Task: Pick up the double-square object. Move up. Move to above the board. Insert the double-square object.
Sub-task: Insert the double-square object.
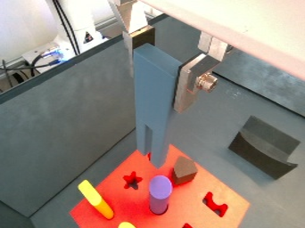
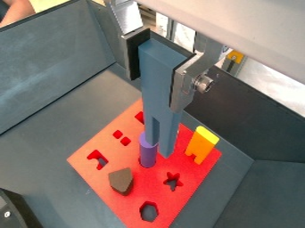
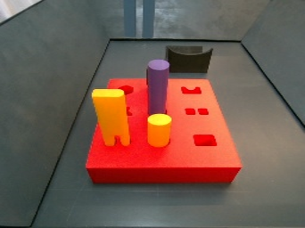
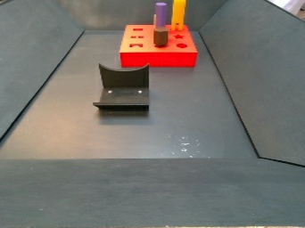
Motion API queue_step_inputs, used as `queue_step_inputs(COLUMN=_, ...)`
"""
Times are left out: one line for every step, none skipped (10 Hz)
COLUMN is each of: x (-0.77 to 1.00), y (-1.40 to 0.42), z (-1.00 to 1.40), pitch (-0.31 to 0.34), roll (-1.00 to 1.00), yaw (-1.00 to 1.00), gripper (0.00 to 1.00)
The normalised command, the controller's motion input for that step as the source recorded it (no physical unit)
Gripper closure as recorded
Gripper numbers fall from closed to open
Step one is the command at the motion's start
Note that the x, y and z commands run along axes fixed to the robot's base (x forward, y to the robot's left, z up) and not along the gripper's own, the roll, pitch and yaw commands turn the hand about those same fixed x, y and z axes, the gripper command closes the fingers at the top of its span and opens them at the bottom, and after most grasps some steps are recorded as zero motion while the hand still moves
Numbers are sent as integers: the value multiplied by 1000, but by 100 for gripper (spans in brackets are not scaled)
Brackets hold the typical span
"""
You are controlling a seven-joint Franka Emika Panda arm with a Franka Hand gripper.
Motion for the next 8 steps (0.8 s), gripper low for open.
queue_step_inputs(x=574, y=-266, z=0, pitch=-74, roll=0, yaw=0, gripper=100)
queue_step_inputs(x=780, y=-351, z=0, pitch=-71, roll=16, yaw=89, gripper=100)
queue_step_inputs(x=994, y=-377, z=0, pitch=-20, roll=74, yaw=174, gripper=100)
queue_step_inputs(x=1000, y=-283, z=0, pitch=0, roll=144, yaw=151, gripper=100)
queue_step_inputs(x=1000, y=-257, z=0, pitch=0, roll=244, yaw=106, gripper=100)
queue_step_inputs(x=1000, y=-274, z=-29, pitch=20, roll=293, yaw=66, gripper=100)
queue_step_inputs(x=1000, y=-280, z=-97, pitch=29, roll=279, yaw=9, gripper=100)
queue_step_inputs(x=1000, y=-217, z=-126, pitch=30, roll=229, yaw=0, gripper=100)
